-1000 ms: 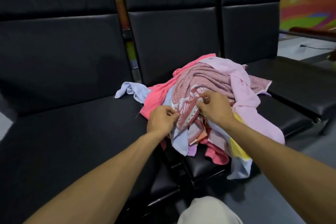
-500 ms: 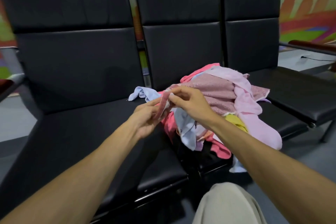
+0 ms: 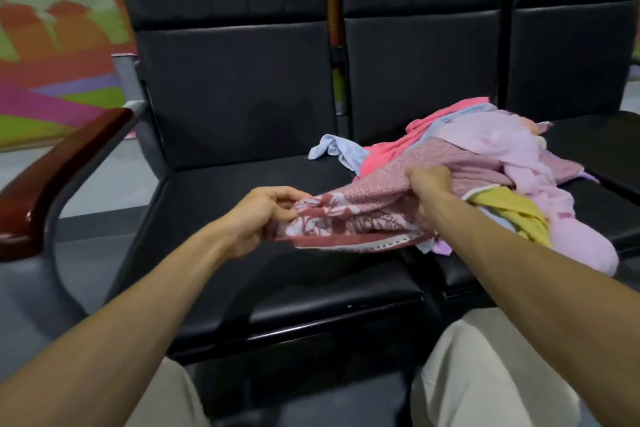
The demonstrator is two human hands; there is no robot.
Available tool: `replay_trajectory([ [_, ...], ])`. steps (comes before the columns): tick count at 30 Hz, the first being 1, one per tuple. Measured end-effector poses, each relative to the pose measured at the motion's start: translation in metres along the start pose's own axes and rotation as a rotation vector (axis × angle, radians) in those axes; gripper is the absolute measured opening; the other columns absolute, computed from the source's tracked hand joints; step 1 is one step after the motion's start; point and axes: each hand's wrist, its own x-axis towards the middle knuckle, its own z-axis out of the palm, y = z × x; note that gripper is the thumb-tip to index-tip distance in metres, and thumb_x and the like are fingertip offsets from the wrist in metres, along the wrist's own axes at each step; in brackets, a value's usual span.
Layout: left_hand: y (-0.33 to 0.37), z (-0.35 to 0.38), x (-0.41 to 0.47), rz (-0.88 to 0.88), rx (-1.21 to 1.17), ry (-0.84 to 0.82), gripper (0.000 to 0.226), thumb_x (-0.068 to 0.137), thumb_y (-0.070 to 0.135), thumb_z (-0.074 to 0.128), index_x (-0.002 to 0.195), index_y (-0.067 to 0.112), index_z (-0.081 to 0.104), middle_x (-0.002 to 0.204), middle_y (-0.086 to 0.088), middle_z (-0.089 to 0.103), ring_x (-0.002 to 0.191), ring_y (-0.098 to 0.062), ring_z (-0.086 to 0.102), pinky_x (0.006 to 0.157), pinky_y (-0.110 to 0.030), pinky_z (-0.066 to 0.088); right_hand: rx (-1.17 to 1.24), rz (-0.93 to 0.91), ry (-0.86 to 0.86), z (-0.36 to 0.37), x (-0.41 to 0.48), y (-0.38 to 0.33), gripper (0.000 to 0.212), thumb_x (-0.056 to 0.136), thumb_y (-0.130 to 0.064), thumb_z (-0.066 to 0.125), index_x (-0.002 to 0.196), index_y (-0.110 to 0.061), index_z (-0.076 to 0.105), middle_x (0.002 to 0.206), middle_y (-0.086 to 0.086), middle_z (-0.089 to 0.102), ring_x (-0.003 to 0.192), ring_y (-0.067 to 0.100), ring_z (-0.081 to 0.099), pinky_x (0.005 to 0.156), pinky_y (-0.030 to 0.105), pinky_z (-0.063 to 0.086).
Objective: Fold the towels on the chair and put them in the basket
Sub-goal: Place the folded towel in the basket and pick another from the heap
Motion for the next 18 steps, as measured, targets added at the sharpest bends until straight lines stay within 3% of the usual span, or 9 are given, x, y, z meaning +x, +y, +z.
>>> replay_trajectory([
  [5, -0.009, -0.019, -0.001, 0.030, -0.110, 0.225, 0.036, 0.081, -0.016, 0.043, 0.092, 0.006, 0.069, 0.085, -0.009, 0.073, 0.069, -0.020, 0.070, 0.054, -0.027, 0.056, -0.092, -0.291, -0.248, 0.062, -0.045, -0.043, 0.016, 0.082, -0.017, 0.061, 0.095, -0.010, 0.068, 0.096, 0.011, 0.071, 0.091, 0.027, 0.068, 0.081, 0.042, 0.057],
  [9, -0.018, -0.032, -0.010, 0.051, -0.207, 0.409, 0.037, 0.081, -0.016, 0.040, 0.091, 0.004, 0.069, 0.085, -0.011, 0.072, 0.066, -0.019, 0.070, 0.055, -0.028, 0.058, -0.220, -0.225, -0.277, 0.094, -0.065, -0.032, 0.007, 0.082, -0.017, 0.056, 0.088, -0.019, 0.060, 0.097, 0.006, 0.064, 0.092, 0.024, 0.061, 0.083, 0.040, 0.055],
  [11, -0.022, -0.040, -0.016, 0.072, -0.239, 0.474, 0.038, 0.080, -0.014, 0.038, 0.090, 0.006, 0.068, 0.082, -0.008, 0.072, 0.063, -0.017, 0.070, 0.051, -0.026, 0.055, -0.244, -0.265, -0.400, 0.114, -0.082, -0.029, 0.006, 0.082, -0.019, 0.056, 0.086, -0.019, 0.060, 0.096, 0.007, 0.061, 0.091, 0.023, 0.059, 0.076, 0.037, 0.052],
  [14, -0.030, -0.059, -0.024, 0.068, -0.271, 0.559, 0.040, 0.075, -0.009, 0.035, 0.089, 0.010, 0.068, 0.086, -0.008, 0.070, 0.070, -0.020, 0.067, 0.060, -0.028, 0.055, -0.203, -0.371, -0.744, 0.128, -0.117, -0.030, 0.022, 0.089, -0.008, 0.062, 0.111, -0.006, 0.065, 0.105, 0.009, 0.069, 0.100, 0.021, 0.066, 0.089, 0.034, 0.054],
  [16, -0.039, -0.066, -0.033, 0.005, -0.236, 0.576, 0.038, 0.073, -0.005, 0.037, 0.087, 0.010, 0.070, 0.087, -0.012, 0.071, 0.073, -0.024, 0.066, 0.066, -0.030, 0.055, -0.315, -0.383, -0.806, 0.127, -0.126, -0.016, 0.018, 0.089, -0.011, 0.065, 0.106, -0.008, 0.067, 0.100, 0.004, 0.071, 0.097, 0.019, 0.067, 0.090, 0.035, 0.055],
  [18, -0.050, -0.068, -0.041, -0.093, -0.067, 0.542, 0.030, 0.077, 0.003, 0.045, 0.078, 0.012, 0.074, 0.074, -0.009, 0.072, 0.064, -0.022, 0.066, 0.059, -0.025, 0.053, -0.456, -0.276, -0.869, 0.120, -0.128, 0.001, 0.010, 0.092, -0.019, 0.063, 0.094, -0.010, 0.066, 0.086, -0.001, 0.069, 0.082, 0.014, 0.067, 0.076, 0.030, 0.057],
])
